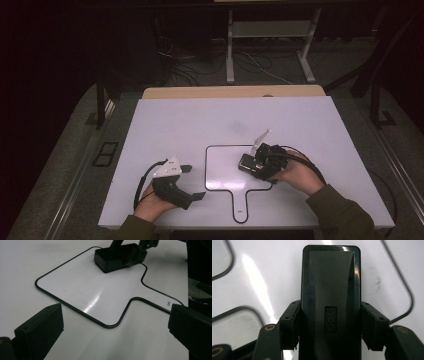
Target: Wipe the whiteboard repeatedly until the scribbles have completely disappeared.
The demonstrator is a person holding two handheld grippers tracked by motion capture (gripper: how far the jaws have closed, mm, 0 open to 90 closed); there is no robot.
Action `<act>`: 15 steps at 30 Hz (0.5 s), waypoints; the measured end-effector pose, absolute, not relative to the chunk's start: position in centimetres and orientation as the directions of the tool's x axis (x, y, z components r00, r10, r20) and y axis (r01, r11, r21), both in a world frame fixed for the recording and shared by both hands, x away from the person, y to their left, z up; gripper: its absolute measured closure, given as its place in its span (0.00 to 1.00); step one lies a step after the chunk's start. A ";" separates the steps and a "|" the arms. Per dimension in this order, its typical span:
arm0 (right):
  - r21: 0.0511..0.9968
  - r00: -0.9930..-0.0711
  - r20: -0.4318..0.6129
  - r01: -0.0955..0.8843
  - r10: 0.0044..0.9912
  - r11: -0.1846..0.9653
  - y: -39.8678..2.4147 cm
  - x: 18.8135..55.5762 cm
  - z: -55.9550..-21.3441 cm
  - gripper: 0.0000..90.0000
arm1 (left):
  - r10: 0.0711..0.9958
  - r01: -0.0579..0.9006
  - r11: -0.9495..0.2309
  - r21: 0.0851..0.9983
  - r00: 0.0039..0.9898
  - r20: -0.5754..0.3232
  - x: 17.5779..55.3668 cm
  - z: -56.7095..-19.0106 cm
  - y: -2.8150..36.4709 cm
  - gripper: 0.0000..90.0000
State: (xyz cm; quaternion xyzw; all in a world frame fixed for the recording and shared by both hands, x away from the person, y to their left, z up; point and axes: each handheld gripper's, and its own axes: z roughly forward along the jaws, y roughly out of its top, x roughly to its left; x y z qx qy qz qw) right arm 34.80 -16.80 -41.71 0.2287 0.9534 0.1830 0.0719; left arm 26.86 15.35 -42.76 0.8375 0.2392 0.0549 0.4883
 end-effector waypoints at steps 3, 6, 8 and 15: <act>0.380 -0.874 -0.054 0.429 0.482 0.820 -16.7 36.0 -41.7 0.43 | 0.453 0.347 -0.411 0.843 0.880 -0.141 26.9 -42.8 15.4 0.00; 0.379 -0.864 -0.054 0.446 0.500 0.811 -16.7 37.3 -41.7 0.43 | 0.453 0.347 -0.409 0.844 0.880 -0.143 26.9 -42.8 15.4 0.00; 0.379 -0.859 -0.056 0.453 0.508 0.807 -16.6 38.0 -41.7 0.43 | 0.453 0.348 -0.410 0.843 0.880 -0.143 26.9 -42.8 15.4 0.00; 0.379 -0.831 -0.045 0.499 0.554 0.779 -16.9 40.7 -41.7 0.43 | 0.451 0.346 -0.413 0.842 0.881 -0.141 26.9 -42.8 15.4 0.00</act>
